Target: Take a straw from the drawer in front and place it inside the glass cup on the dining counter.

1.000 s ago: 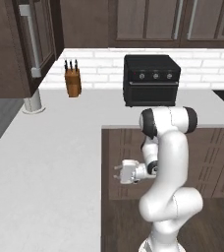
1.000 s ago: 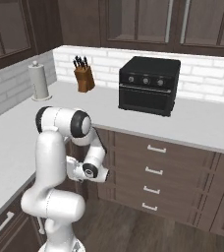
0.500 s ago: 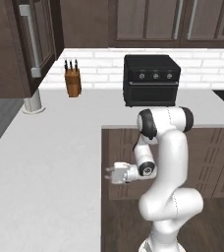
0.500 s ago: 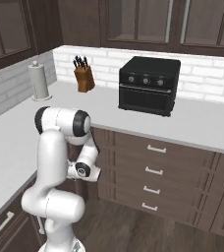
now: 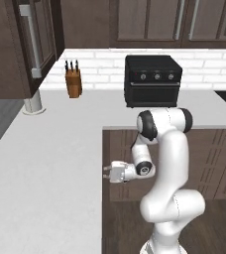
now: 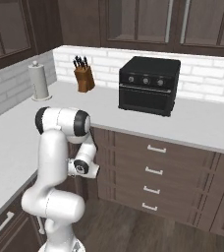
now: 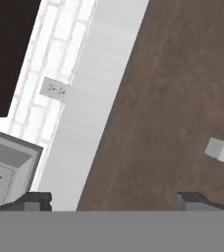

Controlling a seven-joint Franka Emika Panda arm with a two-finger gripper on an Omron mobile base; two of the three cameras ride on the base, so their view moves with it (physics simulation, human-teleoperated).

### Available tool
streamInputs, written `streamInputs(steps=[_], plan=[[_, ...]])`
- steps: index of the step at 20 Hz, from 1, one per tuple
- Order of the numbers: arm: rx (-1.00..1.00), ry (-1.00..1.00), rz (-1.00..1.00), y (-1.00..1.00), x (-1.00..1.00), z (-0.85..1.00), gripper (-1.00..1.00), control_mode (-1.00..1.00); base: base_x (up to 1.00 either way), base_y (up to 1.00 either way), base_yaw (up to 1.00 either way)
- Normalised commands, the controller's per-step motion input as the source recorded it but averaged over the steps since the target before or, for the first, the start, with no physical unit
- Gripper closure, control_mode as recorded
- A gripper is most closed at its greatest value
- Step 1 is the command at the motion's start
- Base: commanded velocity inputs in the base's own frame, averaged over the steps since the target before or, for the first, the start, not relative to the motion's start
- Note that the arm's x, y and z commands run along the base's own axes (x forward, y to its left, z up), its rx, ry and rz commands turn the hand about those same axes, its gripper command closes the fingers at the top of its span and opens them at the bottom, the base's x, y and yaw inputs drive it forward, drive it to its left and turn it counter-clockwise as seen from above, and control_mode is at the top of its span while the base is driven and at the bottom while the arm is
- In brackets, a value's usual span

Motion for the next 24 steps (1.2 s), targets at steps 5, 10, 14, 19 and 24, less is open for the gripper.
streamInputs(steps=[5, 10, 14, 19, 24], plan=[[0.00, 0.00, 0.00, 0.00, 0.11, -0.29, -1.00, -1.00, 0.00, 0.00, 0.00], [0.00, 0.00, 0.00, 0.08, 0.03, -0.30, -1.00, -1.00, 0.00, 0.00, 0.00], [0.00, 0.00, 0.00, 0.20, 0.08, -0.12, -1.00, -1.00, 0.00, 0.00, 0.00], [0.00, 0.00, 0.00, 0.21, 0.30, -0.01, -1.00, -1.00, 0.00, 0.00, 0.00], [0.00, 0.00, 0.00, 0.06, 0.44, -0.01, -1.00, -1.00, 0.00, 0.00, 0.00]])
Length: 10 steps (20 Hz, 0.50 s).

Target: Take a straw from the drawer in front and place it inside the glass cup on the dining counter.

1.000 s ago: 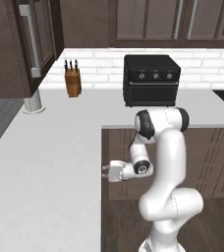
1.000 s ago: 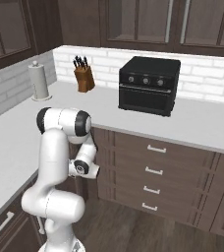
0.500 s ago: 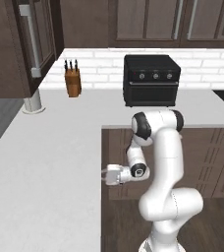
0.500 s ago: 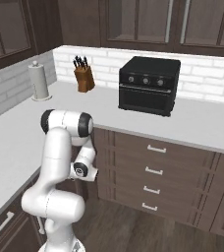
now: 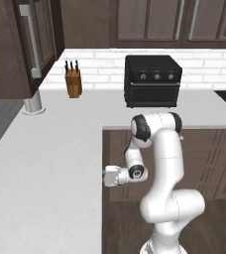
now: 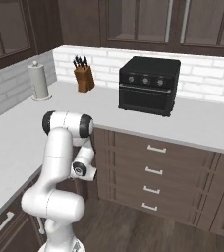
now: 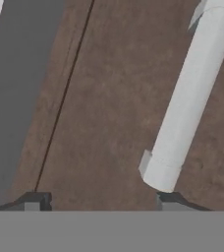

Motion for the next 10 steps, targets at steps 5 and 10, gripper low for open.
streamInputs(steps=[5, 10], plan=[[0.00, 0.00, -0.02, 0.00, 0.41, -0.18, -1.00, -1.00, 0.00, 0.00, 0.00], [0.00, 0.00, -0.05, -0.09, 0.19, -0.24, -1.00, -1.00, 0.00, 0.00, 0.00]])
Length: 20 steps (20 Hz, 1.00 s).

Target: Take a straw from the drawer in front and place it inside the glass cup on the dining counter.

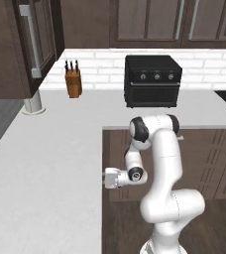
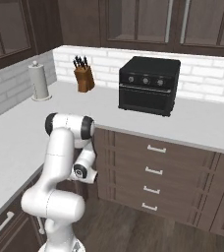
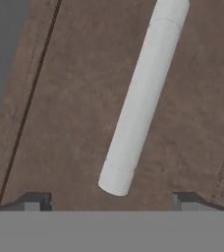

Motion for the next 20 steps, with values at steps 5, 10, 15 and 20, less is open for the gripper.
streamInputs(steps=[5, 10, 15, 20], plan=[[0.00, 0.00, -0.05, -0.15, 0.16, -0.05, -1.00, -1.00, 0.00, 0.00, 0.00], [0.00, 0.00, -0.01, 0.00, 0.47, 0.00, -1.00, -1.00, 0.00, 0.00, 0.00], [0.00, 0.00, 0.00, 0.09, 0.55, 0.00, -1.00, -1.00, 0.00, 0.00, 0.00], [0.00, 0.00, 0.00, 0.27, 0.40, -0.06, -1.00, -1.00, 0.00, 0.00, 0.00]])
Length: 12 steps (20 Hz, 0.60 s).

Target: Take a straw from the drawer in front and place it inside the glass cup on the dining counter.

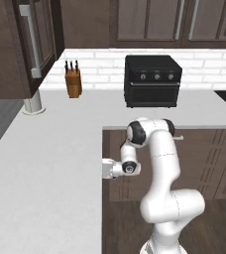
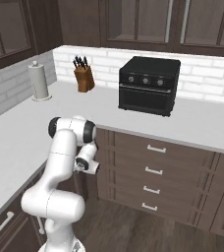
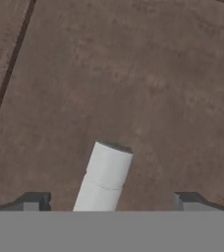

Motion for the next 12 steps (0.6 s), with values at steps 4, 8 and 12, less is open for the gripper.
streamInputs(steps=[4, 8, 12], plan=[[0.00, 0.01, 0.00, 0.49, 0.10, -0.24, 1.00, -1.00, 0.00, 0.00, 0.00], [0.00, 0.01, 0.00, 0.36, 0.00, -0.19, 1.00, -1.00, 0.00, 0.00, 0.00], [0.00, 0.00, 0.00, -0.09, -0.25, 0.00, 1.00, -1.00, 0.00, 0.00, 0.00]])
